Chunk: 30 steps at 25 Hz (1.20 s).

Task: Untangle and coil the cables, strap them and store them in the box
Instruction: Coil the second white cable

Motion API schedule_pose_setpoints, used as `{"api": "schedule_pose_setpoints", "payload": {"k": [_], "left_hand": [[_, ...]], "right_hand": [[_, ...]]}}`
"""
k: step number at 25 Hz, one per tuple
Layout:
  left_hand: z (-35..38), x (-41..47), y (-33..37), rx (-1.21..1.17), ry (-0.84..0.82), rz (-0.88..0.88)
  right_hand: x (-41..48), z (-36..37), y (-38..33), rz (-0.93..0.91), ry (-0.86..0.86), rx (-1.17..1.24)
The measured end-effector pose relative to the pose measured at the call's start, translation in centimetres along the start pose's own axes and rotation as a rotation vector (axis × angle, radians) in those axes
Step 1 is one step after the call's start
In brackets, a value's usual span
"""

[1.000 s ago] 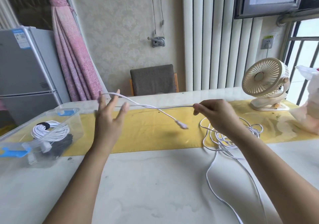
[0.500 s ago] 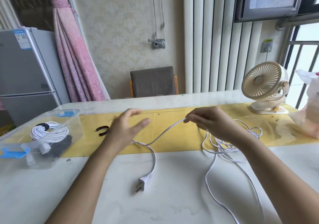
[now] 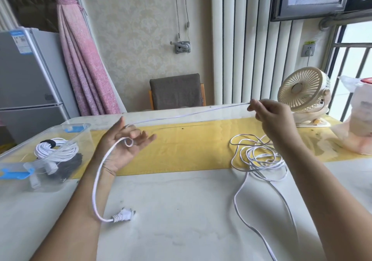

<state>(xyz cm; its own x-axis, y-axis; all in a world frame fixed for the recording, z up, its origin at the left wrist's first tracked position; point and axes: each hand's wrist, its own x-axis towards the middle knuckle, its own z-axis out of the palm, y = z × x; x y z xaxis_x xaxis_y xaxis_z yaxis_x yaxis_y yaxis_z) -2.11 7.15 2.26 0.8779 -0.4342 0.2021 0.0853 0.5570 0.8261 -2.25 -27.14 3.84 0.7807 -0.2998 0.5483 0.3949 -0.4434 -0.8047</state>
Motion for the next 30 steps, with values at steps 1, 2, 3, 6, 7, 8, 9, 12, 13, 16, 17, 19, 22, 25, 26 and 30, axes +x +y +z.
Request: {"api": "schedule_pose_setpoints", "payload": {"k": [1,2,3,6,7,8,9,12,13,16,17,19,22,25,26,30], "left_hand": [[0.1,-0.2,0.3,0.171,0.065,0.033],[-0.3,0.0,0.3,0.462,0.178,0.024],[-0.8,0.4,-0.1,0.799,0.307,-0.026],[-2.6,0.7,-2.2,1.323,0.467,-0.252],[-2.9,0.6,-2.6,1.321,0.473,-0.25],[-3.2,0.7,-2.5,1.228,0.476,-0.225],[-3.2,0.7,-1.9,1.022,0.474,-0.205],[-2.9,1.0,-0.3,0.391,0.541,-0.137],[-3.4,1.3,-0.3,0.452,0.65,-0.098],[-5.0,1.2,-2.1,1.086,1.057,-0.062],[-5.1,1.0,-2.9,1.259,1.122,-0.063],[-4.2,1.3,-3.8,1.407,1.054,0.065],[0.1,2.3,-5.4,1.474,0.681,0.383],[5.8,1.8,-9.0,1.453,0.123,0.408],[7.4,1.4,-10.3,1.442,-0.051,0.355],[10.7,0.7,-14.4,1.512,-0.46,0.222]], "right_hand": [[0.3,-0.6,0.2,0.02,0.054,0.019],[0.9,-1.4,0.9,0.055,0.123,0.044],[1.4,-2.3,1.6,0.102,0.205,0.083],[2.2,-3.8,3.8,0.265,0.368,0.165],[2.2,-3.9,4.3,0.297,0.357,0.148],[2.3,-3.8,4.7,0.315,0.326,0.121],[2.1,-3.6,4.8,0.317,0.287,0.086],[1.8,-3.0,5.2,0.248,0.184,-0.074],[1.7,-2.8,5.0,0.228,0.146,-0.136],[1.4,-2.4,4.9,0.202,0.033,-0.251],[1.3,-2.5,4.5,0.205,0.0,-0.27],[1.2,-3.5,3.5,0.226,-0.047,-0.157],[1.3,-5.8,3.0,0.351,-0.104,0.283],[0.7,-8.0,4.1,0.446,-0.087,0.052],[0.6,-8.6,5.0,0.447,-0.063,-0.138],[-0.7,-9.7,7.7,0.425,-0.254,-0.798]]}}
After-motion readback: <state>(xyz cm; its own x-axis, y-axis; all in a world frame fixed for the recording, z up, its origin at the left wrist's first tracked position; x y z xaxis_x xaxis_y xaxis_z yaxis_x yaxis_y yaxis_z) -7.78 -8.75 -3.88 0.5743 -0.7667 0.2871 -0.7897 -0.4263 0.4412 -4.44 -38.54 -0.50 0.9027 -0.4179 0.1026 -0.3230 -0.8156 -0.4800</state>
